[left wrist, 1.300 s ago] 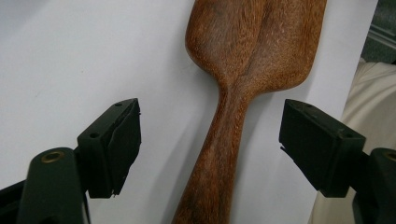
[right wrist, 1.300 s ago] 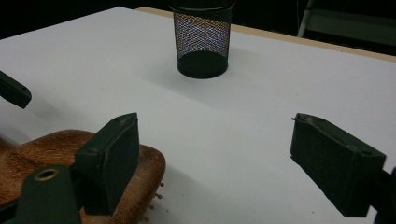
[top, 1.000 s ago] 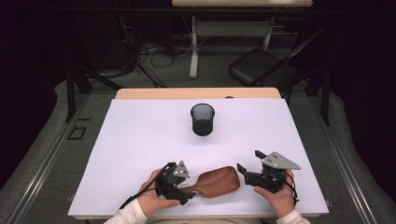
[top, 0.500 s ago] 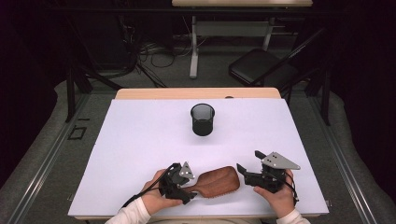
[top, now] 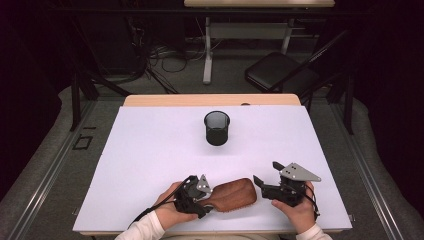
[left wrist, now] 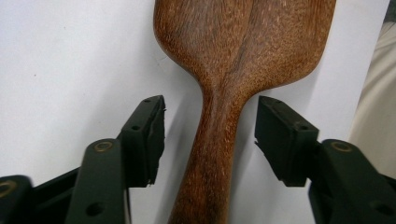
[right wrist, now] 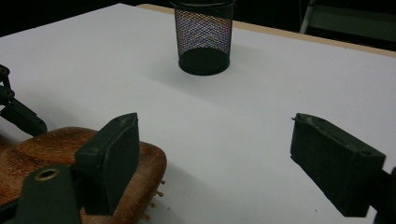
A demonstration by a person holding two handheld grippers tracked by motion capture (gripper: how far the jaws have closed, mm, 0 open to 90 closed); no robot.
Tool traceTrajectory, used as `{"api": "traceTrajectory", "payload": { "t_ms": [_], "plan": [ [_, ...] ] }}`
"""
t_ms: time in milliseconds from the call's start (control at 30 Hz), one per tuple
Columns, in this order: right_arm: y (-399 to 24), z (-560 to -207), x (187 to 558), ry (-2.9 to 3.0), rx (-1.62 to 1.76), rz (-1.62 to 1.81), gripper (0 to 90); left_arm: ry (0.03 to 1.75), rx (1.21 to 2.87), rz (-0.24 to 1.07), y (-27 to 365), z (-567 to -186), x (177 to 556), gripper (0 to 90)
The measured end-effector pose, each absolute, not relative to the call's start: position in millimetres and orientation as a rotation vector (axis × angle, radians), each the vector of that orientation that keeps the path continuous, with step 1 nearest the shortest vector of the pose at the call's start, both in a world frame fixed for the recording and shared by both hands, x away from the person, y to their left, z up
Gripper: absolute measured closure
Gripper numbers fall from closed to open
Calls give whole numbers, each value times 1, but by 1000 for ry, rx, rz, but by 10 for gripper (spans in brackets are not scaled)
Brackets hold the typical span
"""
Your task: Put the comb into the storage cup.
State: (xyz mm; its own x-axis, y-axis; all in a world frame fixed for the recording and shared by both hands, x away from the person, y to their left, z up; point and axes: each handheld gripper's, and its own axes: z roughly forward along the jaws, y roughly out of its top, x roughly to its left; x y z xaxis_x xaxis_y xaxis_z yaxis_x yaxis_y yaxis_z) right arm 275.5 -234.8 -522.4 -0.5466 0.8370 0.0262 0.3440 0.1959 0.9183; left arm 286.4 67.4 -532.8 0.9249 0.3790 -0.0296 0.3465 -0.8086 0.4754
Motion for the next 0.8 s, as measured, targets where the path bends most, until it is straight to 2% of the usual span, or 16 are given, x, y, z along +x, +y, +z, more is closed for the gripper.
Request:
{"api": "traceTrajectory", "payload": {
  "t_ms": [333, 800],
  "plan": [
    [-235, -522, 275, 1990, 1095, 1330, 158, 513, 2616, 93, 63, -533, 286, 532],
    [-235, -523, 276, 1998, 1095, 1326, 158, 507, 2632, 97, 59, -535, 286, 591]
  ]
}}
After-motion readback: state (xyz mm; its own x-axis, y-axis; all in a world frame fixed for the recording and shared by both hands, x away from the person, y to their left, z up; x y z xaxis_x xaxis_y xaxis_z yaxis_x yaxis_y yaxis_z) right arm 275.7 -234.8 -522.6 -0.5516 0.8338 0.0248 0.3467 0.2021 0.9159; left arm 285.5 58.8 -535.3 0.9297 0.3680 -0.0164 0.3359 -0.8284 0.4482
